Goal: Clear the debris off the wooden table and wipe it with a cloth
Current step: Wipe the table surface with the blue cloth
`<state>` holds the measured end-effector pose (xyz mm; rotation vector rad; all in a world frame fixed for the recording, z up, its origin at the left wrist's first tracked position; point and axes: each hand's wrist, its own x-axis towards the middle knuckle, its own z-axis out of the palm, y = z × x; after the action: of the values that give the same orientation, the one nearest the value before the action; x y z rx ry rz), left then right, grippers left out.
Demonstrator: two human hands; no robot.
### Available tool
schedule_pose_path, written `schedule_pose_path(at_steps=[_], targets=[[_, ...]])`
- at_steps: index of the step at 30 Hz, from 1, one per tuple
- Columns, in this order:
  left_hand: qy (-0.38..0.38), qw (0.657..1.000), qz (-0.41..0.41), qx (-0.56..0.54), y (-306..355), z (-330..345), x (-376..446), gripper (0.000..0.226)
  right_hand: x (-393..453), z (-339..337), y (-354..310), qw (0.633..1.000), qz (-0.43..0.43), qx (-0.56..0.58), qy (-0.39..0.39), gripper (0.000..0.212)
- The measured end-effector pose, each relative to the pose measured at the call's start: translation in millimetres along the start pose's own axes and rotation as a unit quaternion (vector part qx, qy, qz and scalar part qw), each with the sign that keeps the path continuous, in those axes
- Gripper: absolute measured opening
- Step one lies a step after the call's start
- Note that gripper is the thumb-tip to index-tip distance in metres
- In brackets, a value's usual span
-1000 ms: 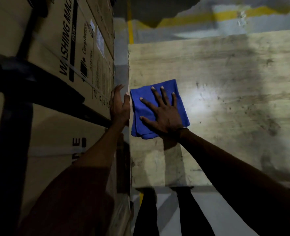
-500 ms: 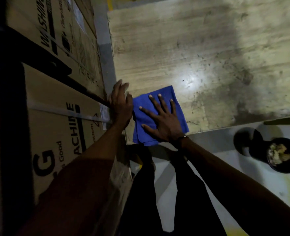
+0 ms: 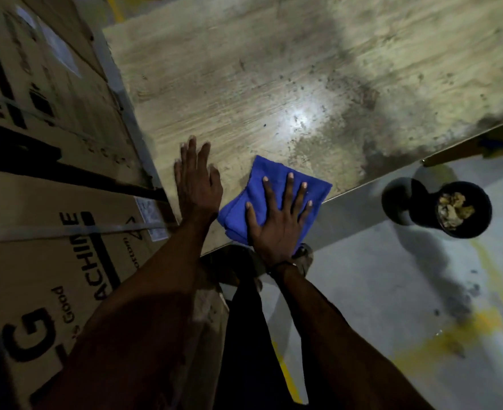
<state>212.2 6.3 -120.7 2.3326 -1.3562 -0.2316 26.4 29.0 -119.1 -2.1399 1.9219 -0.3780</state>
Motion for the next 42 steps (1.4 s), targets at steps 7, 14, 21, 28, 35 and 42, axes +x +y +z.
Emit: schedule_pose_path(at_steps=[7,14,21,28,35,42], targets=[[0.007,1.000,0.009,0.028,1,-3,-2,0.052,1,14,-36,0.982,0.168,0.073,0.047,0.070],[-0.001,0.999,0.004,0.036,2,-3,-4,0.051,31,25,-21,0.962,0.189,0.117,0.159,0.057],[-0.005,0.999,0.003,0.051,4,2,-5,0.052,87,15,40,0.948,0.216,0.076,0.221,0.057],[-0.080,0.992,0.093,0.012,40,22,37,0.063,65,17,18,0.961,0.183,0.097,0.185,0.059],[-0.150,0.962,0.225,-0.035,107,64,86,0.059,148,-11,105,0.945,0.233,0.069,0.218,0.061],[-0.164,0.955,0.245,-0.040,187,103,131,0.060,131,-9,87,0.954,0.214,0.061,0.200,0.063]])
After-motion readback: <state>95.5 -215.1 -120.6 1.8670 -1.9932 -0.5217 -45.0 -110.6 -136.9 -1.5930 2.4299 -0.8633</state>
